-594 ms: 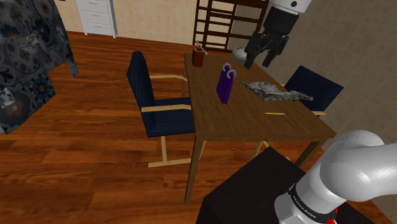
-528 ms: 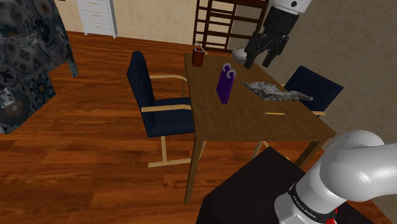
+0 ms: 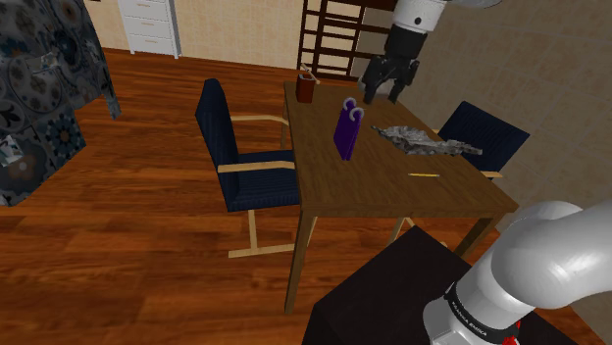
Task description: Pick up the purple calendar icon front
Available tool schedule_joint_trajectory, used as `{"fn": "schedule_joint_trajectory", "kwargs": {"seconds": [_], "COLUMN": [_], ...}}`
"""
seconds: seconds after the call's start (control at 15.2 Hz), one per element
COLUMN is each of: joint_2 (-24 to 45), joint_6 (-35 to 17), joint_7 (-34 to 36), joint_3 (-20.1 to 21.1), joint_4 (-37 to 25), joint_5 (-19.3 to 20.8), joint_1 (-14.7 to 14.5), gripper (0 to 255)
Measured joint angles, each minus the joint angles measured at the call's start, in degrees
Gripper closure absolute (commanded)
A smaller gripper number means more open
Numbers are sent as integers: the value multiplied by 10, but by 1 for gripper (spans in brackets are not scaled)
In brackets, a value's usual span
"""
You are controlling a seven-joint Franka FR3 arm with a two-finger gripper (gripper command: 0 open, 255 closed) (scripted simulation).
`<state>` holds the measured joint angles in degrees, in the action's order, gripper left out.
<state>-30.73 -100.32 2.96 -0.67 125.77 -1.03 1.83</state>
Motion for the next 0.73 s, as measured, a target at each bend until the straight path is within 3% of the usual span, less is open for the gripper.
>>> {"fn": "schedule_joint_trajectory", "kwargs": {"seconds": [0.73], "joint_2": [239], "joint_6": [-26], "joint_7": [-91], "joint_3": [-59], "joint_4": [-163], "joint_5": [6], "joint_1": [23], "gripper": [0]}}
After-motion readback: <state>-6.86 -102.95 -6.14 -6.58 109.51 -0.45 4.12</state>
